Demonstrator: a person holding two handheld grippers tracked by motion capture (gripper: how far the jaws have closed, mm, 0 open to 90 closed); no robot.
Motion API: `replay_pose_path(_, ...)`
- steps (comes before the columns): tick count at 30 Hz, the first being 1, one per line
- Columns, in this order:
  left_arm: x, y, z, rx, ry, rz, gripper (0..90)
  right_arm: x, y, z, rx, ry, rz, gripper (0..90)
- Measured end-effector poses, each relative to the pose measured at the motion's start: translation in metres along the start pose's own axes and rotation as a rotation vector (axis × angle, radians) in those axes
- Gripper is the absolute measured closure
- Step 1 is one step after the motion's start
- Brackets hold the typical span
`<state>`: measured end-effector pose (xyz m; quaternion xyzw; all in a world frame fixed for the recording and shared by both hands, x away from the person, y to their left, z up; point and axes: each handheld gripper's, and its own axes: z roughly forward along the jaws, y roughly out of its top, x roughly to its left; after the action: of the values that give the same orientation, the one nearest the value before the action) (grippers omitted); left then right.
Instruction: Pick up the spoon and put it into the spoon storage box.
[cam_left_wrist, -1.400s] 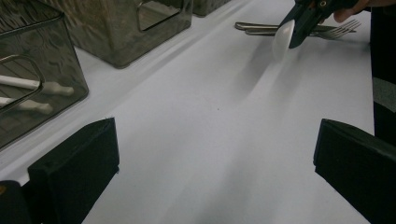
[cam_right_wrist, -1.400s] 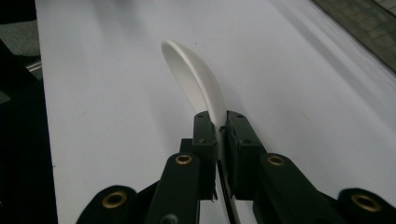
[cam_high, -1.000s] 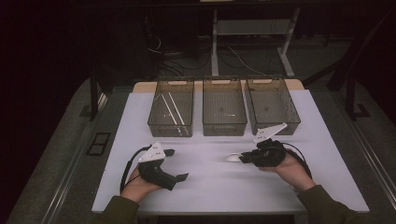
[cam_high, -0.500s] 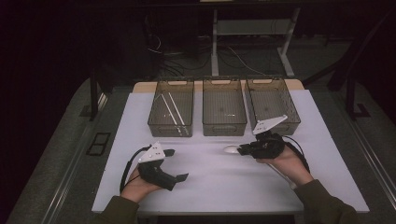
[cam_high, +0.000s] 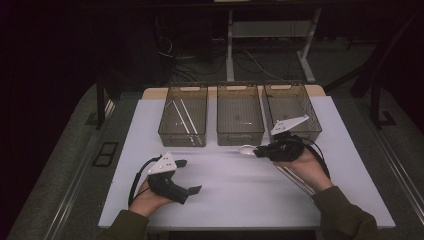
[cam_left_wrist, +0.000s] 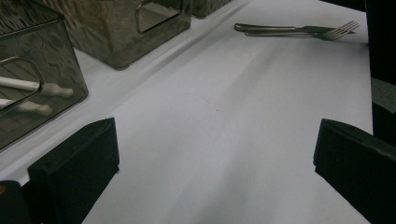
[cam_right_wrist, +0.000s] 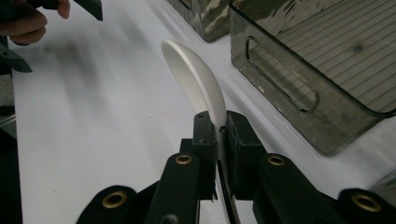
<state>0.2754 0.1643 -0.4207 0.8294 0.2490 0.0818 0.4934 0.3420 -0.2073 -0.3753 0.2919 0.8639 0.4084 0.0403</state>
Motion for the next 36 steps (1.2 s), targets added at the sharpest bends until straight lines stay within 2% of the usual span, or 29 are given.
replay_pose_path(12, 0.0, 0.0, -0.001, -0.01, -0.003, -0.004, 0.0, -0.013, 0.015, 0.004, -0.01, -0.028, 0.014, 82.9)
replay_pose_path(25, 0.0, 0.0, -0.001, -0.017, -0.007, -0.008, 0.0, -0.024, 0.045, 0.007, -0.009, -0.066, 0.017, 82.9)
replay_pose_path(36, 0.001, 0.0, -0.001, -0.022, -0.011, -0.009, 0.0, -0.047, 0.063, 0.014, -0.015, -0.086, 0.054, 82.9)
